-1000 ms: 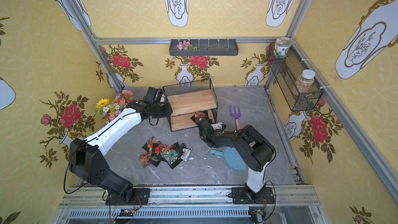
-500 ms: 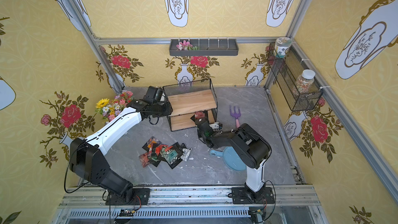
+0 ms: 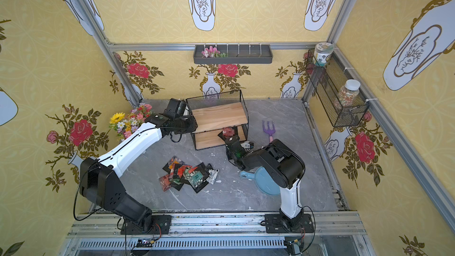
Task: Remove the tea bags from the shelf
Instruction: Pick up the tea bag from the shelf.
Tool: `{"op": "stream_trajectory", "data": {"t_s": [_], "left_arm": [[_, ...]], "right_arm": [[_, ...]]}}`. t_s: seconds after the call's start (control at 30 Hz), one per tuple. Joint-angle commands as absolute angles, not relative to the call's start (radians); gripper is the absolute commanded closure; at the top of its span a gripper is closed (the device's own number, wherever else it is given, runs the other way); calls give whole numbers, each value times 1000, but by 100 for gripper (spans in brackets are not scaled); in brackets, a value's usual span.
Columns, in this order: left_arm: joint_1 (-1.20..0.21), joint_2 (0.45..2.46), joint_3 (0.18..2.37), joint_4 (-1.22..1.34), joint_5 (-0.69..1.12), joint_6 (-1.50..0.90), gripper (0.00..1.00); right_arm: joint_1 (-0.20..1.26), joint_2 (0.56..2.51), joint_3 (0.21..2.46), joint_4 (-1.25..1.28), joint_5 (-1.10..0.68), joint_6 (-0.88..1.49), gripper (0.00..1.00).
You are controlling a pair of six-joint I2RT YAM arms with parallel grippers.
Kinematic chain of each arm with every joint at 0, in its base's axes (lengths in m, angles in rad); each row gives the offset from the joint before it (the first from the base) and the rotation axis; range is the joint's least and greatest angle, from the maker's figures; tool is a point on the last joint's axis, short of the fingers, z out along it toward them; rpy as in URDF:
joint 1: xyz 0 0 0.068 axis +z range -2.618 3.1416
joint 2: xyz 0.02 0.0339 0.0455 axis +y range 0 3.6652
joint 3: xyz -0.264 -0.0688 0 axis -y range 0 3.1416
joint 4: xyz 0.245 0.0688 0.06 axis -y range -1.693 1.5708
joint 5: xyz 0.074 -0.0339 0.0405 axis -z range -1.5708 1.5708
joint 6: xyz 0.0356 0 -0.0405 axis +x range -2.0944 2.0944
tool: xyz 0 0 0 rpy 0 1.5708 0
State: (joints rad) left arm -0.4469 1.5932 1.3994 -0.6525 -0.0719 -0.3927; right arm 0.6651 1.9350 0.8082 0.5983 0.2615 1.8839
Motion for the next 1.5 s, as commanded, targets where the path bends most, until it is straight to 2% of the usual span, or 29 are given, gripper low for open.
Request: {"op": "stream_trajectory", "data": {"t_s": [0.0, 0.1, 0.8, 1.1, 1.47], "left_arm": [[-448, 1600, 1397, -639, -58, -388, 65], [-448, 1600, 1396, -637, -55, -390, 65], [-449, 1608, 1401, -634, -58, -387, 65], [-449, 1610, 1402, -633, -58, -387, 65], [-449, 1612, 1407, -632, -57, -389, 65]], "right_arm": [[662, 1952, 817, 647, 252, 1882, 68], [663, 1970, 827, 655, 247, 1889, 69], [661, 1945, 854, 593, 284, 1901, 99], [666, 1882, 923, 472, 253, 1843, 100], [754, 1809, 992, 241, 268, 1910, 100]]}}
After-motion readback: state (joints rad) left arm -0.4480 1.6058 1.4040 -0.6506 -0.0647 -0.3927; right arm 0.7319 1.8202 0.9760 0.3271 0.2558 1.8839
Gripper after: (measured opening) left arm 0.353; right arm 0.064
